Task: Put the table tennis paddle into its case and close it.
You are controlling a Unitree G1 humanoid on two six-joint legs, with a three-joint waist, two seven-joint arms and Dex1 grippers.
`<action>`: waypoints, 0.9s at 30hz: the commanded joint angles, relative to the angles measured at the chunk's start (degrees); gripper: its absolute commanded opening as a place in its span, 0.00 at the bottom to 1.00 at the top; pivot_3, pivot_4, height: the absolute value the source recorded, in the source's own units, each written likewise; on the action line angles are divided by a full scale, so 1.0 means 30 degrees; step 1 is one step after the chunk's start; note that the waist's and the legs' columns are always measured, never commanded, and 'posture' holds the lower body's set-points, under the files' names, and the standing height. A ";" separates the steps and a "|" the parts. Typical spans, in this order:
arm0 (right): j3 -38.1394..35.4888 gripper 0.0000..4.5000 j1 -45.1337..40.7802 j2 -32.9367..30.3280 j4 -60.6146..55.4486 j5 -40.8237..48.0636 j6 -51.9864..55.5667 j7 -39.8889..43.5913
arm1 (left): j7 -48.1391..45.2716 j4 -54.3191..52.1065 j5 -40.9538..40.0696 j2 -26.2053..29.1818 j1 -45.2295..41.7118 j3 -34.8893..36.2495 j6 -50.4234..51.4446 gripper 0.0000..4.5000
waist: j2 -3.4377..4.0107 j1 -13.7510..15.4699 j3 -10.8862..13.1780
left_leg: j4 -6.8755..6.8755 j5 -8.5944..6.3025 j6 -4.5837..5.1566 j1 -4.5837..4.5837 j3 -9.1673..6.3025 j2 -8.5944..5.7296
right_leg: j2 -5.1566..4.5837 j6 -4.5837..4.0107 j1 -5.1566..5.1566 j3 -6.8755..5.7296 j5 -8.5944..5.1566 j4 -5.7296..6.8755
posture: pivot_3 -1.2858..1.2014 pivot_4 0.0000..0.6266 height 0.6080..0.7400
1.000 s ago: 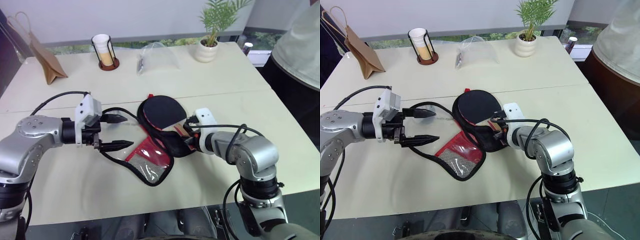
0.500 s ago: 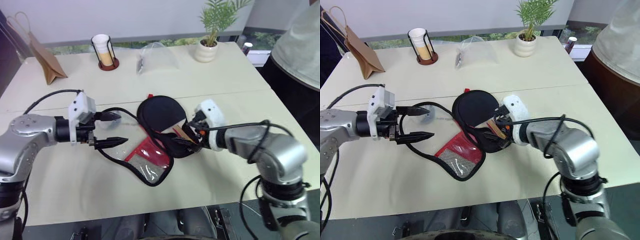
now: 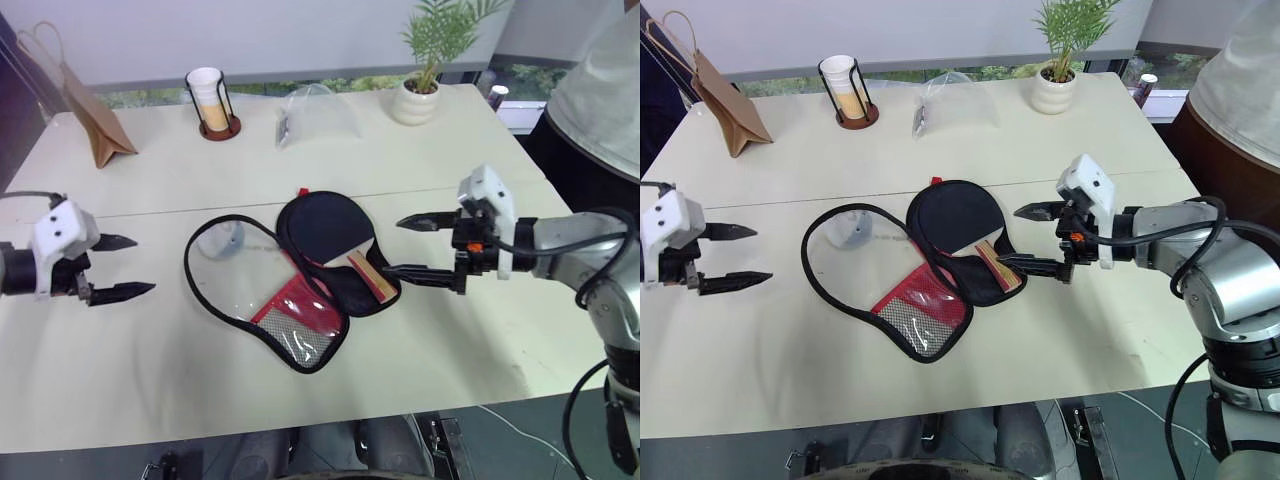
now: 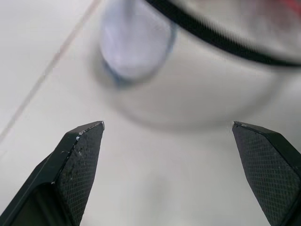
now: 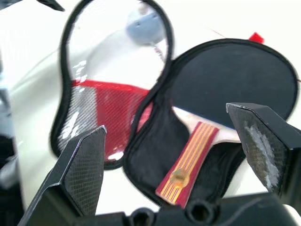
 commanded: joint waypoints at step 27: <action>-0.2175 0.99 -0.1449 -0.2864 -0.0825 0.1391 -0.0097 0.0479 | 0.1664 0.1029 0.0696 -1.0690 -1.0972 -0.6685 -0.1213 1.00 | 0.0007 0.0534 0.0008 | 0.0113 -0.0005 0.0023 -0.0129 -0.0027 -0.0035 | 0.0046 0.0084 -0.0019 -0.0054 0.0061 -0.0045 | 0.52 0.24 1.00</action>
